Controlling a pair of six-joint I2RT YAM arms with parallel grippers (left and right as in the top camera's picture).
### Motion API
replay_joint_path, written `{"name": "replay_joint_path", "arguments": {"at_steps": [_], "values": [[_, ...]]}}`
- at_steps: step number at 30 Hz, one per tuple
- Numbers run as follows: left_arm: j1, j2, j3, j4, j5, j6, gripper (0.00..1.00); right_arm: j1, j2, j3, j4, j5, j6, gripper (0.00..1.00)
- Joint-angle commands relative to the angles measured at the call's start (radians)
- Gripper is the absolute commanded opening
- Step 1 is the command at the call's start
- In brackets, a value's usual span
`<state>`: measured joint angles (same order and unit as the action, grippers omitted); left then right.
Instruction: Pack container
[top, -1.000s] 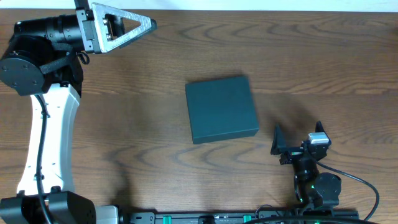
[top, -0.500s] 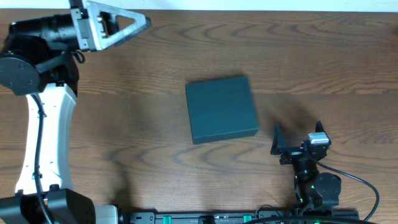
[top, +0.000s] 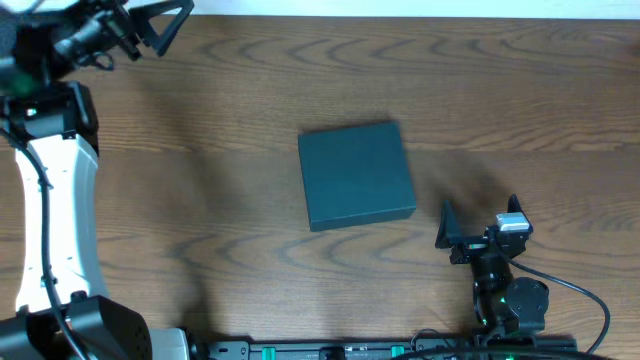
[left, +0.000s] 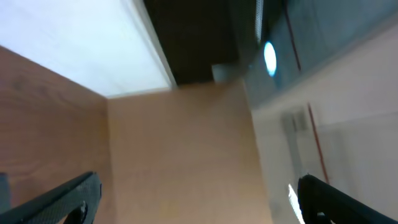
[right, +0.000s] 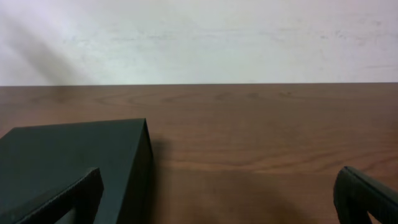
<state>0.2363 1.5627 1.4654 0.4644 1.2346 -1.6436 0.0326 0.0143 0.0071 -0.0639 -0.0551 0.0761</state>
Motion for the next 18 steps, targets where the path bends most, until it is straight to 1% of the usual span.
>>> {"name": "replay_joint_path", "arguments": {"at_steps": [1,3,5,7,8,15,18], "values": [[-0.026,-0.013,0.011,-0.169,-0.23,0.334,0.99,0.014,-0.009,-0.002,-0.004,0.006,0.013,0.99],[-0.043,-0.033,0.011,-0.304,-0.339,0.456,0.99,0.014,-0.009,-0.002,-0.004,0.006,0.013,0.99],[-0.064,-0.062,0.011,-0.403,-0.446,0.576,0.99,0.014,-0.009,-0.002,-0.004,0.006,0.013,0.99],[-0.085,-0.095,0.011,-0.468,-0.537,0.685,0.99,0.014,-0.009,-0.002,-0.004,0.006,0.013,0.99],[-0.1,-0.122,0.011,-0.509,-0.594,0.767,0.99,0.014,-0.009,-0.002,-0.004,0.006,0.013,0.99],[-0.184,-0.31,0.011,-0.752,-0.892,1.198,0.99,0.014,-0.009,-0.002,-0.004,0.006,0.013,0.99],[-0.218,-0.391,0.011,-0.843,-1.007,1.349,0.99,0.014,-0.009,-0.002,-0.004,0.006,0.013,0.99]]}}
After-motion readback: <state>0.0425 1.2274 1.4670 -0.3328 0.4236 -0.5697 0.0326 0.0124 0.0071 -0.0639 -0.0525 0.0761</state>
